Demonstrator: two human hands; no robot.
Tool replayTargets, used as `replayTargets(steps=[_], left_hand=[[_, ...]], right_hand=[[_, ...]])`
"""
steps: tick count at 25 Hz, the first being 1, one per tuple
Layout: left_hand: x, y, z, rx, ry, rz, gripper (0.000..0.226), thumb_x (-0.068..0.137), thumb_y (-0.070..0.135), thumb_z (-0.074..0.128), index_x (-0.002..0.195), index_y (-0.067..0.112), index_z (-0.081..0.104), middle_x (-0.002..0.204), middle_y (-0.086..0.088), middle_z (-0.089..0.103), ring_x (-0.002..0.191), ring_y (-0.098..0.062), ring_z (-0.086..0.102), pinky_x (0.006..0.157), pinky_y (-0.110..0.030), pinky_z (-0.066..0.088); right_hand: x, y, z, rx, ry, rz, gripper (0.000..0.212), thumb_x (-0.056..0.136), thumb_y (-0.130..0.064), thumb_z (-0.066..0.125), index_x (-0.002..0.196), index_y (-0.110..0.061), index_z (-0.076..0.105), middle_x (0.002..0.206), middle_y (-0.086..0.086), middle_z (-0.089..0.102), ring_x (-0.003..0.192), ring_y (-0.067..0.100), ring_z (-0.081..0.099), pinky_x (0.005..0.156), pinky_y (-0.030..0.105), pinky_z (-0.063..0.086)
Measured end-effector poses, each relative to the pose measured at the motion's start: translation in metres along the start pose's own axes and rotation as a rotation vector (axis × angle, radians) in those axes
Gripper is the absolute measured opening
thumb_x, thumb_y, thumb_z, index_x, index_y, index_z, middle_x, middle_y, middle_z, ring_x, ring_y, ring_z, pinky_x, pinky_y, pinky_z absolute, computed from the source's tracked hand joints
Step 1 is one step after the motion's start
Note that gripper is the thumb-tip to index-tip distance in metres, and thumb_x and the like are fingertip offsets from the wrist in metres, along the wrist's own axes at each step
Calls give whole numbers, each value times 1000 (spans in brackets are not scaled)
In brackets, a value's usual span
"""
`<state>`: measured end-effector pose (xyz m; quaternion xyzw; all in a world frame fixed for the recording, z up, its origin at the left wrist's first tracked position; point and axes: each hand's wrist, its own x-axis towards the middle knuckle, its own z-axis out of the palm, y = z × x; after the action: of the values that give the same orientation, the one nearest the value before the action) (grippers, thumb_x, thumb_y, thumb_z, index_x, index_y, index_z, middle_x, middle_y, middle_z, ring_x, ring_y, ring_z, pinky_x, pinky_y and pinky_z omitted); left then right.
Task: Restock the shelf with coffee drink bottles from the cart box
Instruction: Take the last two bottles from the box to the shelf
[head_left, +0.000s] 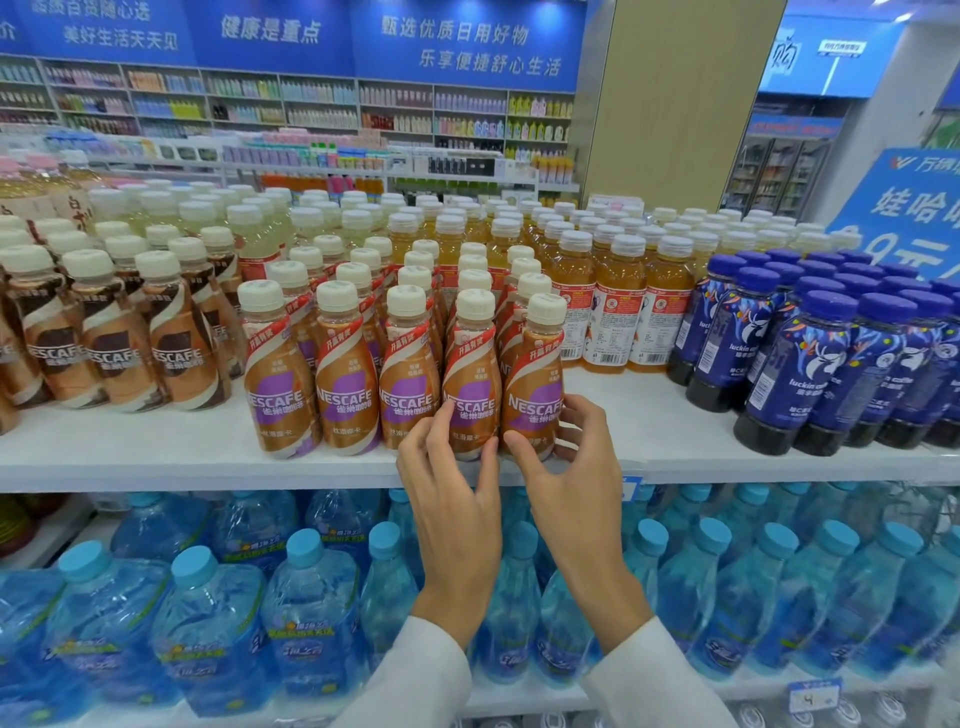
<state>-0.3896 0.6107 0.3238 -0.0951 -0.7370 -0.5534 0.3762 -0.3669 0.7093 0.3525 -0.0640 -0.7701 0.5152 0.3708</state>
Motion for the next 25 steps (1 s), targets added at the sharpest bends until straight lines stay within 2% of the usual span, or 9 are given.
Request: replayTargets(steps=[9,15,20,25], left_hand=[[1,-1,1,-14,1,-1,57,94,27,72,145,24,46,135,5,44,127,-20,49,99,-47,53],[2,-1,-1,-27,-10,-11,58,93,29,73,144,28,44,136,7,43,127,-21,50,99,-45,54],[3,1,-5,-45,-32,-2,59,93,30,73,144,29,44,135,12,42,126,-20,51,100,-43,53],[2,4,-10,-51,-57,-6,57,94,24,72,145,27,45,136,11,44,128,-19,51,102,-44,52]], right_hand=[[-1,1,2,4,4,11,63,82,-42,82,132,-37,45,126,-17,57,113,-4,58,86,8,51],[-1,0,2,-6,1,11,62,83,-43,82,131,-40,43,126,-18,56,112,-3,58,84,8,50],[0,3,0,-10,-14,29,61,82,-46,81,131,-37,46,125,-18,57,112,-8,57,83,4,48],[-3,5,-2,-51,-41,34,62,86,-39,80,137,-33,46,126,-16,53,114,-8,53,85,1,43]])
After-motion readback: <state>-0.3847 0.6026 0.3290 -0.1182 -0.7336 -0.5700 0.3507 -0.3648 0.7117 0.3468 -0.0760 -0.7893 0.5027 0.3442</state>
